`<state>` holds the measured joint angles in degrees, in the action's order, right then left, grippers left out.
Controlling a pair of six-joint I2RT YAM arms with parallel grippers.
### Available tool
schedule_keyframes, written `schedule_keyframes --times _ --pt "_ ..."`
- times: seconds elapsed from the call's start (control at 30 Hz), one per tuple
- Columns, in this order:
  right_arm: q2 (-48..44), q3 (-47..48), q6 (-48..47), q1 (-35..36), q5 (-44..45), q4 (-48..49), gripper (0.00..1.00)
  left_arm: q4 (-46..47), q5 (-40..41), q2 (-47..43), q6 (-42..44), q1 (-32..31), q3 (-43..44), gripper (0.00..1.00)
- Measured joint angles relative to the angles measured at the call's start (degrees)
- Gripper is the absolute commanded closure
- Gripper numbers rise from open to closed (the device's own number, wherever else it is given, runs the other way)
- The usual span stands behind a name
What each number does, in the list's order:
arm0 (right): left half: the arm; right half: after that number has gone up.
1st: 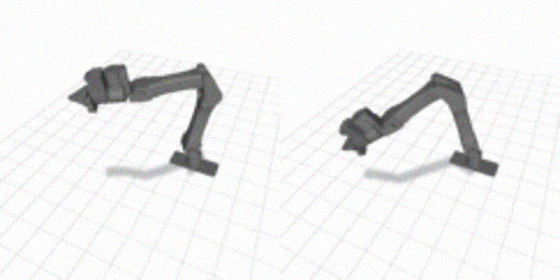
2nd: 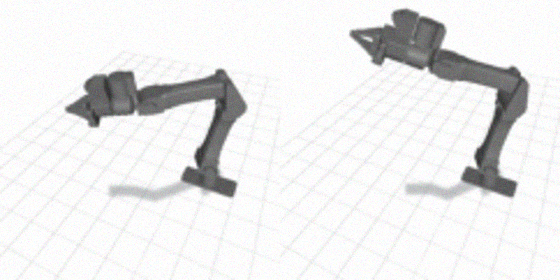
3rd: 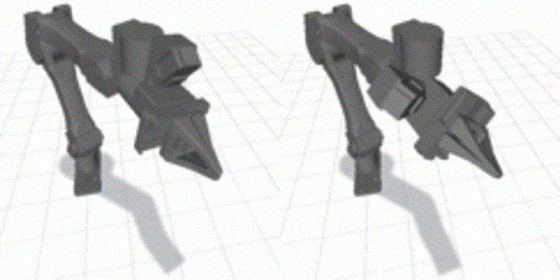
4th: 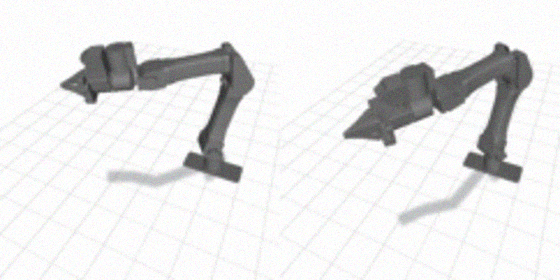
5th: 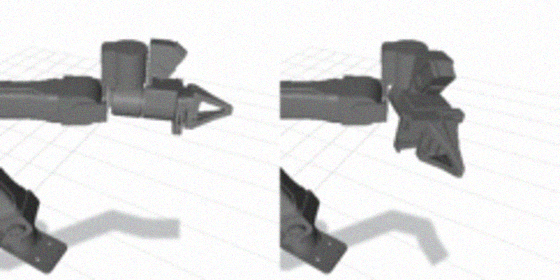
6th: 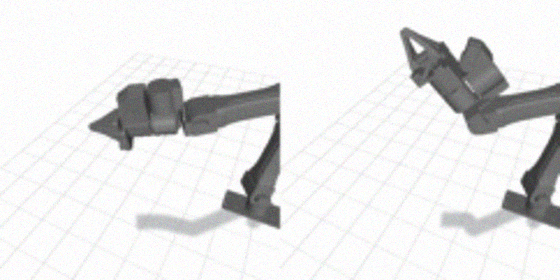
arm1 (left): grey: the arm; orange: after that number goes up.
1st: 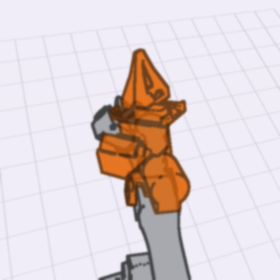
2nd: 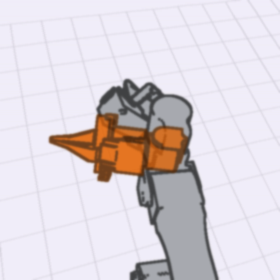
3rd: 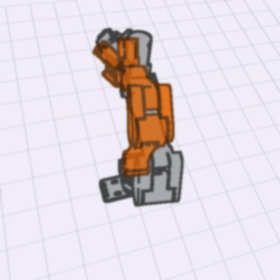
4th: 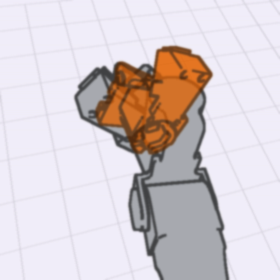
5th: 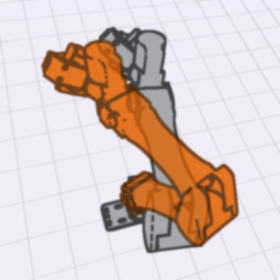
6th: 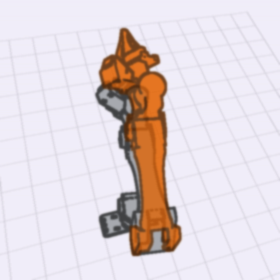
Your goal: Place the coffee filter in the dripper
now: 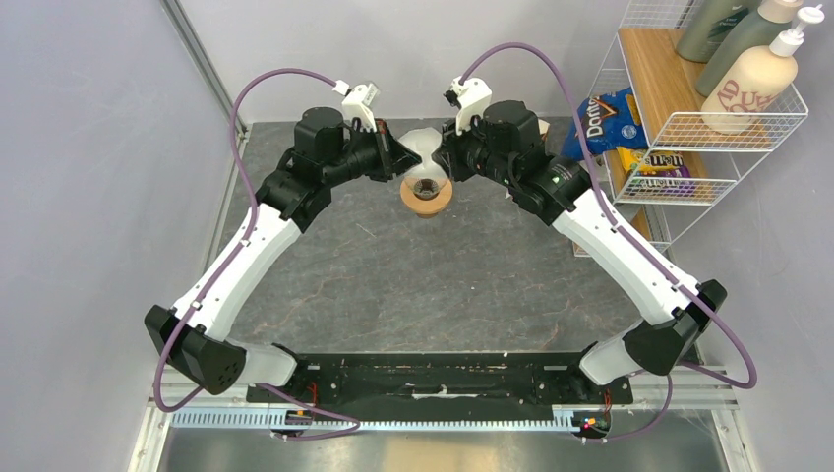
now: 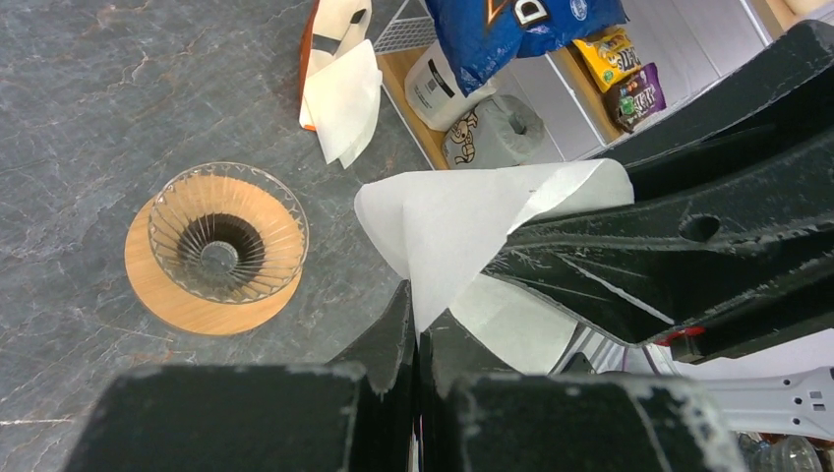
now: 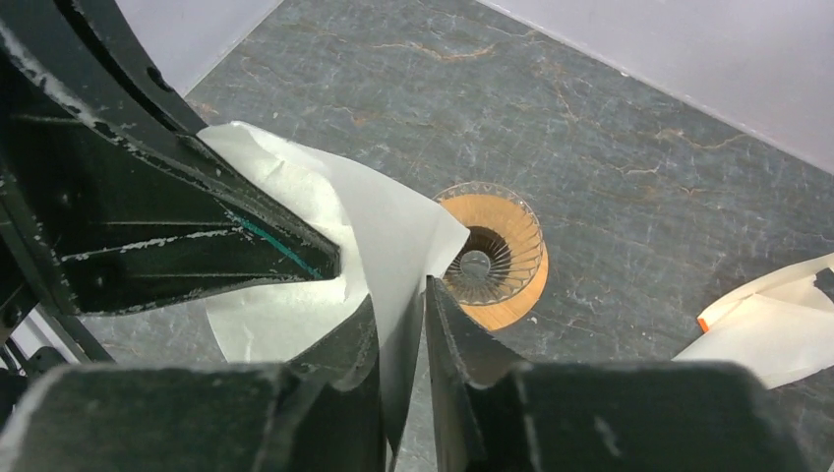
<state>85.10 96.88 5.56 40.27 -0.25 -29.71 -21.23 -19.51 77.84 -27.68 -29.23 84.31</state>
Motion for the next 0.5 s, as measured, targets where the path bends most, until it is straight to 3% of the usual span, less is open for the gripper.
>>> schedule_keyframes --times 0.2,0.47,0.5 --pt "0.52 0.35 0.48 0.00 0.48 -0.44 1.00 0.57 1.77 0.00 0.07 -1.40 -0.17 0.98" --pt "0.63 0.57 0.55 0.00 1.29 -0.81 1.00 0.59 5.60 -0.04 0.79 -3.17 -0.33 0.98" --pt "0.63 0.57 0.44 0.00 1.40 -0.79 0.82 0.59 5.92 -0.09 0.87 -3.28 -0.37 0.98"
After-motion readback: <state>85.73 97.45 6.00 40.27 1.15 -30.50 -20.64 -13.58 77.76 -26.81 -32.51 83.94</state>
